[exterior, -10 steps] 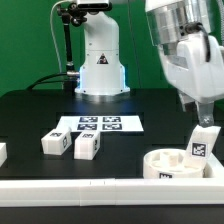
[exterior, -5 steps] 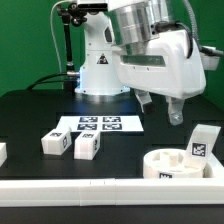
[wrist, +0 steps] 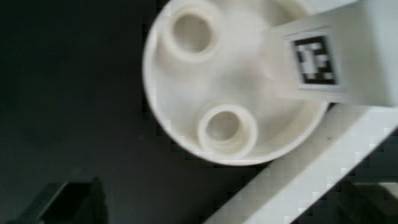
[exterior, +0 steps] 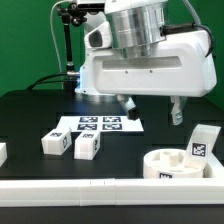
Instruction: Assemble stool
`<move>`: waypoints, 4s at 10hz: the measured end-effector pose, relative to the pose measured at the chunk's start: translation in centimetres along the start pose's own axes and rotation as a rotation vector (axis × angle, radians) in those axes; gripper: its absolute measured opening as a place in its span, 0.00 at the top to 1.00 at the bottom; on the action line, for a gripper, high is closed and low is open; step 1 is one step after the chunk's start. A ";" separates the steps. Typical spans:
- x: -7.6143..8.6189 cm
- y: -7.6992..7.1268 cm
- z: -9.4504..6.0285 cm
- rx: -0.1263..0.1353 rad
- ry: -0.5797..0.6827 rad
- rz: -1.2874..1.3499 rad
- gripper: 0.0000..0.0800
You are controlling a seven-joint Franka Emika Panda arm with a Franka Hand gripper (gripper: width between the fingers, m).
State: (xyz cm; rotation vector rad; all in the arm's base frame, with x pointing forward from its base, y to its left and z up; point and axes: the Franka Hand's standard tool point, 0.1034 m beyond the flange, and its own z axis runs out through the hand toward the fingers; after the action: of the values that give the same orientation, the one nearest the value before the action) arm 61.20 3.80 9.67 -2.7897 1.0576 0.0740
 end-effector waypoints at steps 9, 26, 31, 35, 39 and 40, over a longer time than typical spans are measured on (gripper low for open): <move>2.3 4.7 0.7 -0.075 0.030 -0.393 0.19; 3.2 13.1 3.0 -0.110 -0.273 -0.373 0.19; 2.5 13.8 3.9 -0.157 -0.574 -0.346 0.19; 2.0 14.3 4.4 -0.162 -0.586 -0.337 0.19; 2.0 14.5 4.5 -0.163 -0.598 -0.333 0.19; 1.1 14.8 4.5 -0.173 -0.657 -0.324 0.19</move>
Offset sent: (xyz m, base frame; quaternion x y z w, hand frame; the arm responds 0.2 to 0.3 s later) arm 0.0000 0.0000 0.0000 0.0000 0.0000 -0.1938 0.9810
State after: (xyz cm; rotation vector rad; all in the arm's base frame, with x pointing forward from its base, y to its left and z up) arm 52.28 -7.16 3.19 -2.7051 0.4523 0.9965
